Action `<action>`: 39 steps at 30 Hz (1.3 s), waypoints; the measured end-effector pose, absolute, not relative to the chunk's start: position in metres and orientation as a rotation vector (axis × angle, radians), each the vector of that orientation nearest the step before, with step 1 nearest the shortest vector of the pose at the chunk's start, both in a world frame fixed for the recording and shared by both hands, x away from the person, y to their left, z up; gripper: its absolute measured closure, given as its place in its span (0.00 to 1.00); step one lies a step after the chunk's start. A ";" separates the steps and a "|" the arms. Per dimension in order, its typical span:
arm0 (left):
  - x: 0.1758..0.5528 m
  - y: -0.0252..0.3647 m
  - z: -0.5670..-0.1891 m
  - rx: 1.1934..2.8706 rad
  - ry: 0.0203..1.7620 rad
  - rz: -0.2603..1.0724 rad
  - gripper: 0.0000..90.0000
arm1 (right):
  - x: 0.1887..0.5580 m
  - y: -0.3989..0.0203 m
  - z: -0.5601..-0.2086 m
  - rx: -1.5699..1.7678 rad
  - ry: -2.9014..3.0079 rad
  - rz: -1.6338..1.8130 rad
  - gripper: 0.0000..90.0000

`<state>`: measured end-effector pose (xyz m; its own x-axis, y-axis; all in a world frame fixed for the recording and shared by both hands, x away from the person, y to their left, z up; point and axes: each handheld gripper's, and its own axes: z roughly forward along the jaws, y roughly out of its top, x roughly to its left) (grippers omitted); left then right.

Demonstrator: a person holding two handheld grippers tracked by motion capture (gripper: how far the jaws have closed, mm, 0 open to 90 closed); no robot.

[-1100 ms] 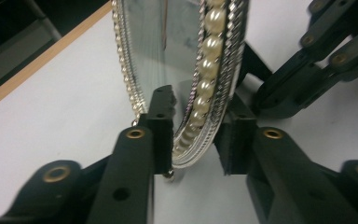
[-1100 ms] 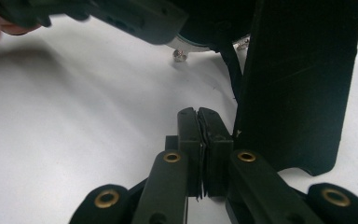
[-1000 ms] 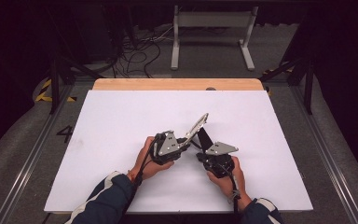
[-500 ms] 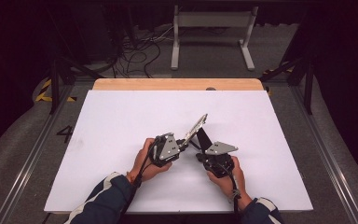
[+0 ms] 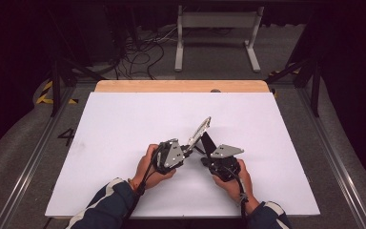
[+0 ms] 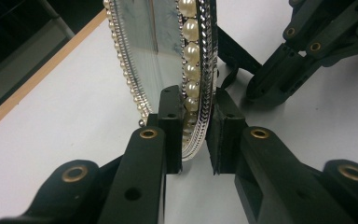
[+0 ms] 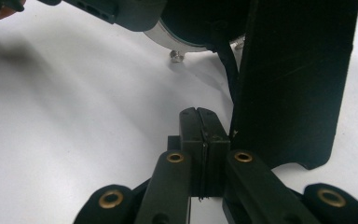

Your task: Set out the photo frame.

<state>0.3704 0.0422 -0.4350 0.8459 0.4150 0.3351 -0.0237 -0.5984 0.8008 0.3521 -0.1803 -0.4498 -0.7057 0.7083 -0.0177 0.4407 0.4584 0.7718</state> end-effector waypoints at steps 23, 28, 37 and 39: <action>0.377 0.037 -0.438 2.108 0.290 0.561 0.82 | 0.359 -0.191 -0.449 0.986 2.364 1.082 1.00; 0.377 0.036 -0.438 2.110 0.287 0.556 0.81 | 0.361 -0.193 -0.448 0.983 2.363 1.084 1.00; 0.378 0.034 -0.439 2.115 0.279 0.560 0.80 | 0.364 -0.197 -0.450 0.969 2.356 1.098 1.00; 0.378 0.034 -0.439 2.115 0.282 0.559 0.80 | 0.365 -0.198 -0.450 0.974 2.352 1.101 1.00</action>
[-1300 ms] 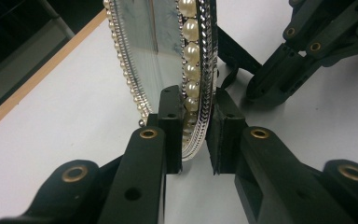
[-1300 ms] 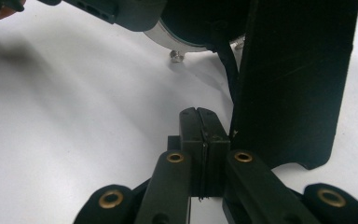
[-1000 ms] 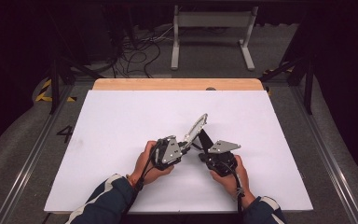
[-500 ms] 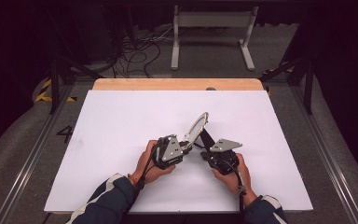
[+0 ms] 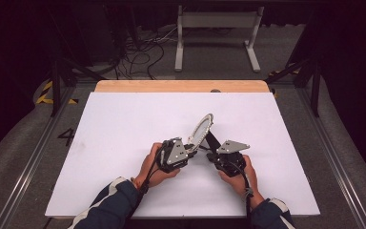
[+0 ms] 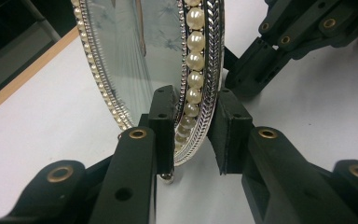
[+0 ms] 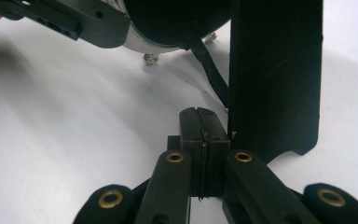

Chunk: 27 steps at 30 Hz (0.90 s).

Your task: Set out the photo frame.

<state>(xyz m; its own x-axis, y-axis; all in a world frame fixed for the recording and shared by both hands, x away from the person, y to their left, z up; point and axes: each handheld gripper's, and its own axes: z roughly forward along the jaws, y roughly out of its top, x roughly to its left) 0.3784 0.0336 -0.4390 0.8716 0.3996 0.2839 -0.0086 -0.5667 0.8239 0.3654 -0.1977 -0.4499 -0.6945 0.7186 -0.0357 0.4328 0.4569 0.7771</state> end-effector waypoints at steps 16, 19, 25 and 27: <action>0.381 0.033 -0.440 2.116 0.294 0.542 0.79 | 0.374 -0.199 -0.452 0.967 2.320 1.101 1.00; 0.381 0.033 -0.439 2.118 0.289 0.539 0.80 | 0.375 -0.200 -0.452 0.973 2.314 1.097 1.00; 0.379 0.036 -0.433 2.103 0.258 0.514 0.80 | 0.377 -0.200 -0.448 1.001 2.280 1.157 0.96; 0.377 0.039 -0.430 2.105 0.247 0.507 0.80 | 0.376 -0.199 -0.447 0.995 2.276 1.159 0.95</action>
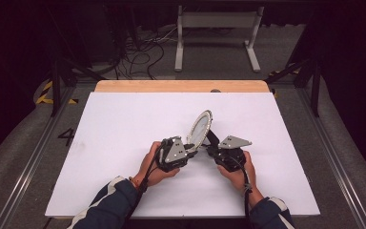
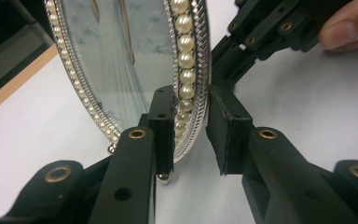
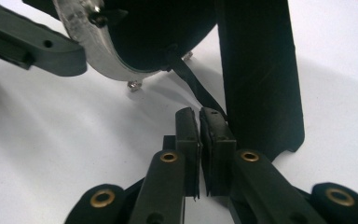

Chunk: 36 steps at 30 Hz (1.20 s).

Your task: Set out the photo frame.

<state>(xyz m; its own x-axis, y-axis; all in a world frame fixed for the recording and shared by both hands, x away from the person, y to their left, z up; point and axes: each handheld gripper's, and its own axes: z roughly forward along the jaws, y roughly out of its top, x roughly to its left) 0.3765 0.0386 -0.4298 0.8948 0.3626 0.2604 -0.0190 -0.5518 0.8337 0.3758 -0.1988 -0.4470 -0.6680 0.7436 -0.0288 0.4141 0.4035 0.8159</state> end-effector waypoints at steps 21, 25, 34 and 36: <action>0.373 0.091 -0.431 2.176 0.336 0.439 0.57 | 0.358 -0.178 -0.431 0.961 2.232 1.292 0.61; 0.370 0.102 -0.434 2.183 0.364 0.477 0.46 | 0.358 -0.172 -0.429 0.968 2.227 1.319 0.57; 0.363 0.128 -0.441 2.210 0.449 0.495 0.36 | 0.365 -0.162 -0.428 1.046 2.162 1.337 0.53; 0.362 0.130 -0.443 2.222 0.454 0.496 0.36 | 0.368 -0.161 -0.426 1.077 2.142 1.360 0.52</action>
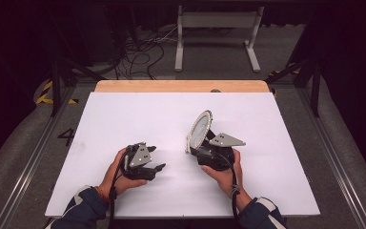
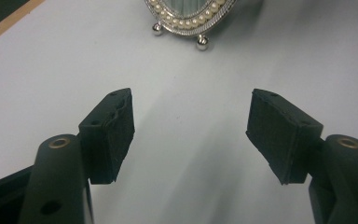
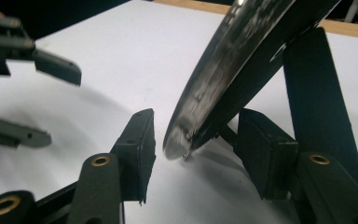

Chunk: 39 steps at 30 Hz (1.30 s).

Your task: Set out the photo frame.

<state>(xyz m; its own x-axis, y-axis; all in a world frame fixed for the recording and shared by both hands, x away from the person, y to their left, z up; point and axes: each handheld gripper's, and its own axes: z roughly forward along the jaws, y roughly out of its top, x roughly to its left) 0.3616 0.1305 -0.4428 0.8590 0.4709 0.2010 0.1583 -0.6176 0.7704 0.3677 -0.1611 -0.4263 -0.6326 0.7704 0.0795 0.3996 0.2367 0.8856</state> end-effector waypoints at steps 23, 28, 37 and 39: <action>0.360 0.125 -0.442 2.227 0.420 0.517 0.33 | 0.376 -0.158 -0.428 1.156 2.124 1.360 0.60; 0.359 0.123 -0.442 2.232 0.418 0.512 0.32 | 0.374 -0.165 -0.426 1.149 2.166 1.365 0.64; 0.359 0.122 -0.440 2.233 0.410 0.520 0.32 | 0.370 -0.178 -0.425 1.125 2.233 1.388 0.68; 0.359 0.122 -0.440 2.235 0.411 0.522 0.31 | 0.370 -0.181 -0.425 1.129 2.239 1.402 0.69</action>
